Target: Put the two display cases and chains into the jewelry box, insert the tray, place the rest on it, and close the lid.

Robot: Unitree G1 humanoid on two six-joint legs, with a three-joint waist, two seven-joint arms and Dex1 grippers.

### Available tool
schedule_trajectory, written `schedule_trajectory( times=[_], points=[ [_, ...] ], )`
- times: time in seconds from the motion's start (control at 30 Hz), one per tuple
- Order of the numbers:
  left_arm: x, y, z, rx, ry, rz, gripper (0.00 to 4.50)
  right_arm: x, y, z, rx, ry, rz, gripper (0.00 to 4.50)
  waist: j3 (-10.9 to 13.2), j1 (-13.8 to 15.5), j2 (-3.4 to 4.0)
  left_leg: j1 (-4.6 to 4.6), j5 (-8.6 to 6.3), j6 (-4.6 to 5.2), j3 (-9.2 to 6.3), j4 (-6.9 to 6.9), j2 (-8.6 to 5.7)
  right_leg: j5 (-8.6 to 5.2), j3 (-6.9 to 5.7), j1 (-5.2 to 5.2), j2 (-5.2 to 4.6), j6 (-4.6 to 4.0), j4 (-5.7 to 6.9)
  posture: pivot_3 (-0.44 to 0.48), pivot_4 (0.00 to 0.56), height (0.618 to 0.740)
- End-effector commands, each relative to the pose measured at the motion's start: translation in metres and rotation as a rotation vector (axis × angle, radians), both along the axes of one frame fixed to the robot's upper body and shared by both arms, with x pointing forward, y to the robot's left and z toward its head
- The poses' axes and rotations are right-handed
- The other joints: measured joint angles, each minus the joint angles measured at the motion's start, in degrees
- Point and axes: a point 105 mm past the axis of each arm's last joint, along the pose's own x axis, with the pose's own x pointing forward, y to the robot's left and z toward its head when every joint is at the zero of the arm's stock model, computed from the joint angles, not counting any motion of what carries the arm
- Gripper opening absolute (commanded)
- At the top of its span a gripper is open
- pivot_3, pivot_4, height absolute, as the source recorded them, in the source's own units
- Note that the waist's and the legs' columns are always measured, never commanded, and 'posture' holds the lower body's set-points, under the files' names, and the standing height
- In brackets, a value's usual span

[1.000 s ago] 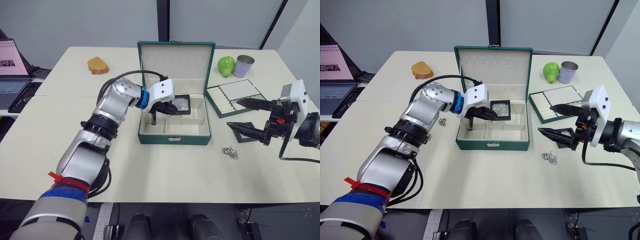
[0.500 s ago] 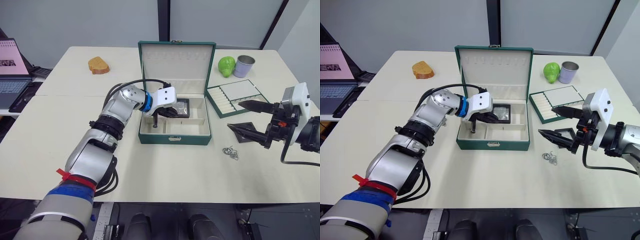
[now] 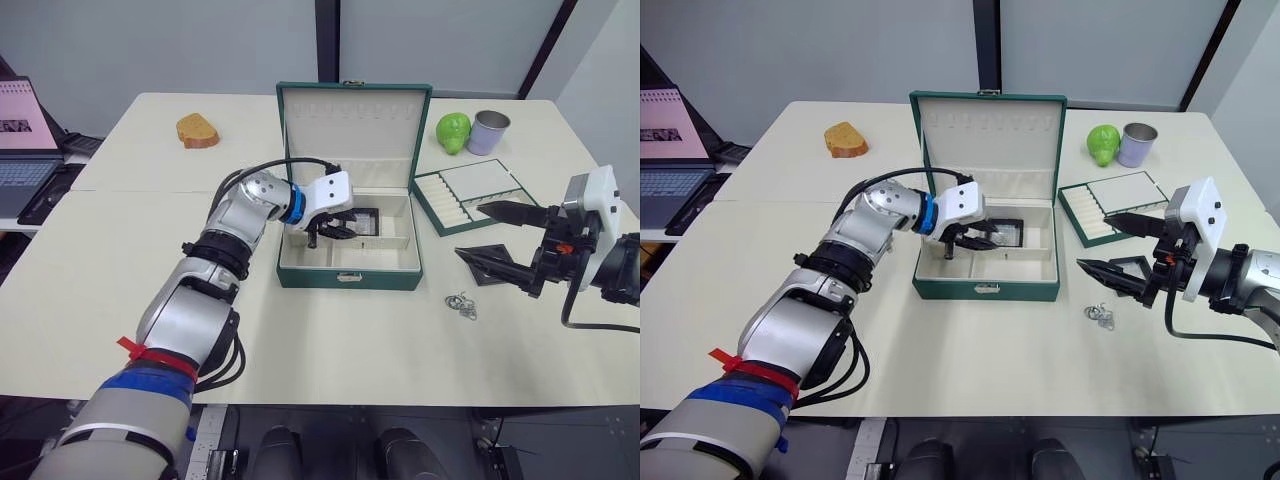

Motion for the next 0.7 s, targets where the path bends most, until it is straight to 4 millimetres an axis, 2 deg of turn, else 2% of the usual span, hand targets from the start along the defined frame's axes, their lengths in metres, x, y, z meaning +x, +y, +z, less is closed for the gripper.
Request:
schedule_trajectory(
  times=[0.03, 0.2, 0.33, 0.4, 0.5, 0.57, 0.7],
  points=[
    [-0.008, -0.008, 0.036, -0.109, -0.016, -0.067, 2.91, -0.005, -0.001, 0.014, -0.010, -0.052, 0.017, 4.50, 0.0, 0.0, 0.00, 0.00, 0.00, 0.00, 0.00, 0.00, 0.00, 0.00, -0.01, 0.00, 0.00, 0.00, 0.00, 0.000, 0.150, 0.740],
    [-0.036, 0.006, 0.063, -0.246, 0.061, -0.160, 4.42, -0.005, -0.011, 0.012, -0.014, -0.024, 0.024, 4.50, 0.0, -0.2, 0.03, -0.12, 0.00, 0.00, -0.04, 0.04, 0.01, 0.00, -0.04, -0.09, 0.00, 0.00, 0.02, 0.000, 0.150, 0.740],
    [-0.067, 0.031, 0.086, -0.381, 0.125, -0.150, 4.47, -0.001, -0.029, 0.005, 0.025, 0.003, -0.023, 4.50, 0.0, -0.6, 0.04, -0.11, 0.01, 0.00, -0.09, 0.06, 0.06, 0.00, -0.07, -0.08, 0.02, 0.00, 0.06, 0.000, 0.150, 0.740],
    [-0.081, 0.049, 0.090, -0.422, 0.147, -0.095, 4.47, 0.000, -0.039, -0.002, 0.034, 0.022, -0.056, 4.50, 0.0, -0.8, 0.04, -0.11, 0.01, 0.01, -0.13, 0.06, 0.07, 0.00, -0.07, -0.06, 0.02, 0.00, 0.06, 0.000, 0.150, 0.740],
    [-0.095, 0.074, 0.088, -0.447, 0.164, 0.017, 4.47, 0.001, -0.052, -0.008, 0.054, 0.042, -0.098, 4.50, 0.0, -0.7, 0.05, -0.12, 0.01, 0.01, -0.22, 0.30, 0.07, 0.00, -0.15, -0.02, 0.01, 0.00, 0.08, 0.000, 0.150, 0.740],
    [-0.104, 0.099, 0.085, -0.481, 0.191, 0.122, 4.47, 0.002, -0.061, -0.013, 0.060, 0.063, -0.124, 4.50, 0.0, -0.7, 0.06, -0.15, 0.00, 0.01, -0.34, 0.69, 0.10, 0.00, -0.18, 0.07, 0.03, 0.00, 0.13, 0.000, 0.150, 0.740],
    [-0.118, 0.152, 0.073, -0.473, 0.197, 0.356, 4.47, 0.005, -0.080, -0.022, 0.059, 0.090, -0.173, 4.50, 0.0, -0.7, 0.05, -0.12, 0.00, 0.01, -0.45, 0.66, 0.08, 0.00, -0.23, 0.13, 0.03, 0.00, 0.15, 0.000, 0.150, 0.740]
  ],
)
